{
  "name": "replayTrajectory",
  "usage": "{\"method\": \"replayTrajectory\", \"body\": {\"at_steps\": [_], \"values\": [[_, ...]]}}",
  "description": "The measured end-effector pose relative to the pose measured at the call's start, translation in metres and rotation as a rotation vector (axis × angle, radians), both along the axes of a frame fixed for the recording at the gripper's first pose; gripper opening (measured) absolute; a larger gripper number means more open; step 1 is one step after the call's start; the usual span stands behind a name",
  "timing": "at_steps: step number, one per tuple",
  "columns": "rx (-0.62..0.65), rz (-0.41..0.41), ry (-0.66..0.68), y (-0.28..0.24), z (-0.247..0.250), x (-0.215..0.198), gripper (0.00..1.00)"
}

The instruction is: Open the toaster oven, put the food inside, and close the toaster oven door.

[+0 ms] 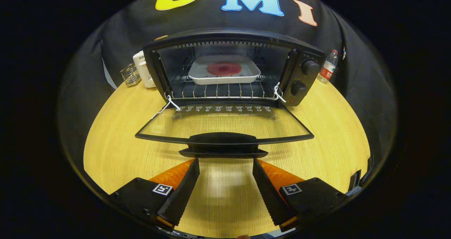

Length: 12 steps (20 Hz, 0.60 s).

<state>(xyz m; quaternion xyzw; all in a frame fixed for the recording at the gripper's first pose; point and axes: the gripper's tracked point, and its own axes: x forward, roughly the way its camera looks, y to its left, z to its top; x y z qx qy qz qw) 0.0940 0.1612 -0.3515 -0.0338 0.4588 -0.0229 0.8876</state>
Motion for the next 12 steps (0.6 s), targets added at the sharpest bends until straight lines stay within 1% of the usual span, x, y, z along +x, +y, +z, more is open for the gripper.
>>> {"method": "replayTrajectory", "body": {"at_steps": [3,7,12], "values": [[-0.028,0.015,-0.069,0.0,0.014,0.001,0.96],[-0.006,0.004,-0.083,0.003,0.018,0.006,0.97],[-0.038,0.029,-0.168,0.004,0.042,0.019,0.97]]}}
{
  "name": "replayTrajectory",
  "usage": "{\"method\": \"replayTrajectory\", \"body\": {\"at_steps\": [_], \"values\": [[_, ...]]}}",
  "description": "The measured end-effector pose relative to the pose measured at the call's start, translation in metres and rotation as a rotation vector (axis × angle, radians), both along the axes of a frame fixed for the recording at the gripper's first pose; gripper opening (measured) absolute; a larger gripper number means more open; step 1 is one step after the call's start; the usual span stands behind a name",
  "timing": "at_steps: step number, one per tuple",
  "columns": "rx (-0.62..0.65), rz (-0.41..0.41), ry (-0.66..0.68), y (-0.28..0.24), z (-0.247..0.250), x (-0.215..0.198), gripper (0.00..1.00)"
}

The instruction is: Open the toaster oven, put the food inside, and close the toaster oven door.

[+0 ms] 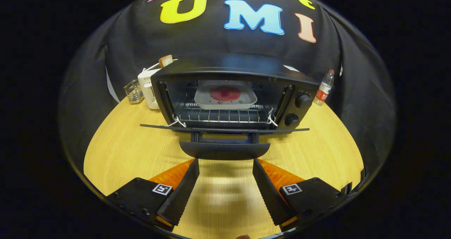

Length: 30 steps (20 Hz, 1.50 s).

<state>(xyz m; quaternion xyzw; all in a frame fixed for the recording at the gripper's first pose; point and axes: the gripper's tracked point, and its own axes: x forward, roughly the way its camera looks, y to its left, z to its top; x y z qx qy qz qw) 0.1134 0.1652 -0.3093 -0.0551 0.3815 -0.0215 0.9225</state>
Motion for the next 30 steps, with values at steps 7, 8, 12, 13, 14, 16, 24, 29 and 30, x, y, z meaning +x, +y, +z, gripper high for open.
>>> {"method": "replayTrajectory", "body": {"at_steps": [7,8,12,13,14,16,24,29,30], "values": [[-0.01,0.047,-0.184,-0.003,0.05,0.014,0.97],[-0.01,0.055,-0.222,-0.006,0.063,0.014,0.97],[-0.001,0.093,-0.347,-0.006,0.108,0.012,0.97],[0.001,0.101,-0.369,-0.009,0.121,0.008,0.97],[0.006,0.107,-0.391,-0.012,0.133,0.003,0.97],[0.019,0.108,-0.424,-0.022,0.152,-0.009,0.97],[0.048,0.063,-0.517,-0.083,0.212,-0.066,0.97],[0.019,0.06,-0.578,-0.116,0.235,-0.101,0.97],[0.017,0.054,-0.59,-0.122,0.24,-0.106,0.97]]}}
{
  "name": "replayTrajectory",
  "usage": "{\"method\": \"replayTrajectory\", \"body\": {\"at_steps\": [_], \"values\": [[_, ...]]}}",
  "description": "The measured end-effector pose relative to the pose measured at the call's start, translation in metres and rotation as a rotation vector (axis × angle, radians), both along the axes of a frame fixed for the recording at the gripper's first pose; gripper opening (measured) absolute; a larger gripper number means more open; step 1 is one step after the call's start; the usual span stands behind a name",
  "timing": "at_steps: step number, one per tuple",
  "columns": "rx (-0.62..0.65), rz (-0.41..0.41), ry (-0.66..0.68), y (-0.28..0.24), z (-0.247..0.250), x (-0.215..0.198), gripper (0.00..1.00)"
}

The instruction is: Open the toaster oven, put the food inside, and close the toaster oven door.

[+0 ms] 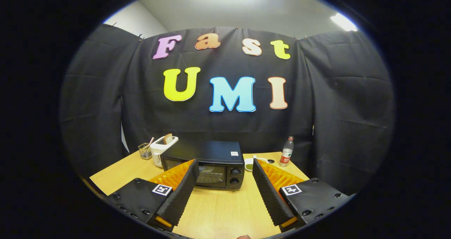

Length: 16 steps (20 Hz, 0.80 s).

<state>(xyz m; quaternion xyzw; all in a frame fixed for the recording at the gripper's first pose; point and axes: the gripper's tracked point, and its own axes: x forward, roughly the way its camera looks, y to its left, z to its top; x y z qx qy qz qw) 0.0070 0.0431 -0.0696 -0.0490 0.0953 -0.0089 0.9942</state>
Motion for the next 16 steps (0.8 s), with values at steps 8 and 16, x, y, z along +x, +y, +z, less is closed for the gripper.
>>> {"method": "replayTrajectory", "body": {"at_steps": [8,16], "values": [[-0.024,-0.041,-0.071,-0.025,0.027,-0.021,0.97],[0.007,-0.049,-0.086,-0.026,0.032,-0.022,0.97]]}}
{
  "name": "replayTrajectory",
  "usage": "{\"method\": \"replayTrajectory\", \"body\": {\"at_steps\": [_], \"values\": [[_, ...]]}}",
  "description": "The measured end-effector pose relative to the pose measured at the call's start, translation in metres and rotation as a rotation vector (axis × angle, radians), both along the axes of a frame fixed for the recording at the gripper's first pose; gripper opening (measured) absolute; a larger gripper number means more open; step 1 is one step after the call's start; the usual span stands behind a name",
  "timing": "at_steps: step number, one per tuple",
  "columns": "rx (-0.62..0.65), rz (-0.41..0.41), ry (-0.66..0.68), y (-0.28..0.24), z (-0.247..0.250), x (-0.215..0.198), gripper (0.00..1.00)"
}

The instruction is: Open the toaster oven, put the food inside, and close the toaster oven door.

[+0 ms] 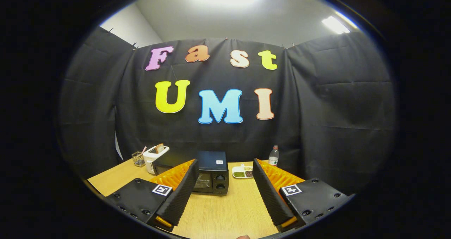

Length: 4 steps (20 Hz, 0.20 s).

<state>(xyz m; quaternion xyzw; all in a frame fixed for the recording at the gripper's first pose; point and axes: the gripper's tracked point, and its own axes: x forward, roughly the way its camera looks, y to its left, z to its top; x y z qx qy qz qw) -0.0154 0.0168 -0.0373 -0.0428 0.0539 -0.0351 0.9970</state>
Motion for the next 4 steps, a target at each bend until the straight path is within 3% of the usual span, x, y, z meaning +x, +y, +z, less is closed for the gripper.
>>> {"method": "replayTrajectory", "body": {"at_steps": [4], "values": [[-0.003,0.009,0.011,0.0026,-0.0034,-0.0007,0.97]]}}
